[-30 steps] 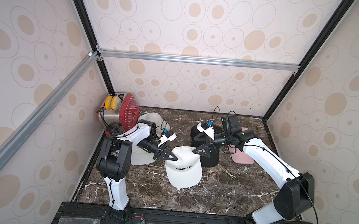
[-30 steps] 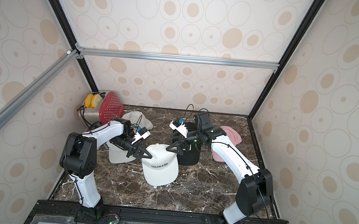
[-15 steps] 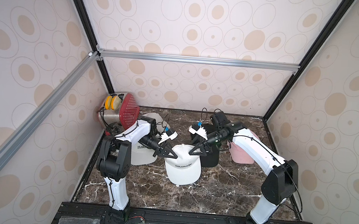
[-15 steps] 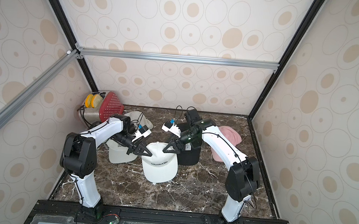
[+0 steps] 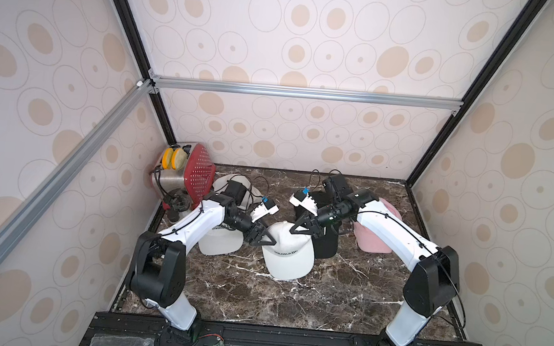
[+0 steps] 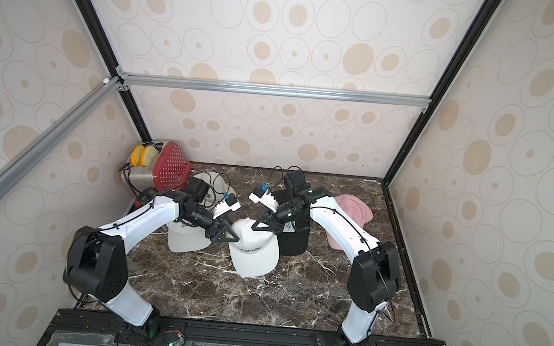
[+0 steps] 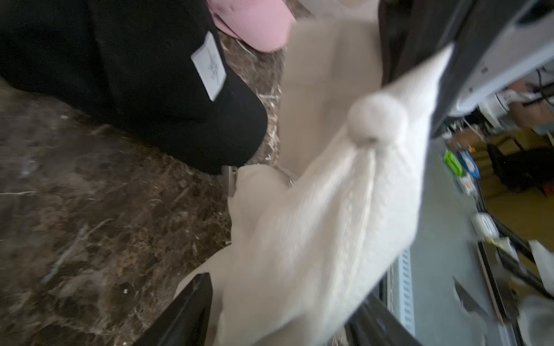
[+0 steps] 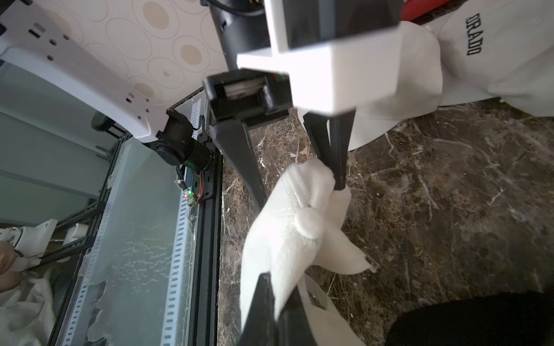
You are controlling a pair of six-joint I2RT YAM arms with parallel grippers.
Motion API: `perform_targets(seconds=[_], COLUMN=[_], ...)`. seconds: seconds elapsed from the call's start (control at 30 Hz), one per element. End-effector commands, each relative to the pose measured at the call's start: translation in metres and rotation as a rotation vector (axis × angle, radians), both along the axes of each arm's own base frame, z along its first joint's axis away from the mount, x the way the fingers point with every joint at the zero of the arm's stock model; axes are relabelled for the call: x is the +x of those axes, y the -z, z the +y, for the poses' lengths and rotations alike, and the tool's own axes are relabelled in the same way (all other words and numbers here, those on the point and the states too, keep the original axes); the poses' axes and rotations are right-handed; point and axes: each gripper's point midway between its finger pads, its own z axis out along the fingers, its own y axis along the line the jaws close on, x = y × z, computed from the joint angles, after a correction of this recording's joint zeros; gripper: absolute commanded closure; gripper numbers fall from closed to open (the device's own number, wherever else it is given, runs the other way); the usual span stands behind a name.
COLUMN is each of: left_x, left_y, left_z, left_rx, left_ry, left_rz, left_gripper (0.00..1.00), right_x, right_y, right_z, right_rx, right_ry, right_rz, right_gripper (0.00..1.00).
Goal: Stack the baseball caps by color
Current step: Place the baseball cap at the center of the board.
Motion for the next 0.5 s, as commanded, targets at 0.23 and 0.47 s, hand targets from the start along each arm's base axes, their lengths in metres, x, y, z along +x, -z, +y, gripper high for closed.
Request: perform_targets(seconds=[0.23,0.47], left_x=[0.068,0.051], left_y=[-0.026,-0.054], left_z=[0.034,0.131], left_rx=[-0.002,-0.067], left_ry=[-0.550,-1.215], left_rz=[-0.106,-0.192], left_gripper=[0.21,0.01], right_x=[0.001,-0.021], right_y=[0.003,0.008], right_z=[-0.009,-0.003], right_rx=[0.040,0.055], right_ry=[0.195,0.195], right_rz=[0.080,0.150], right_gripper=[1.00,1.00])
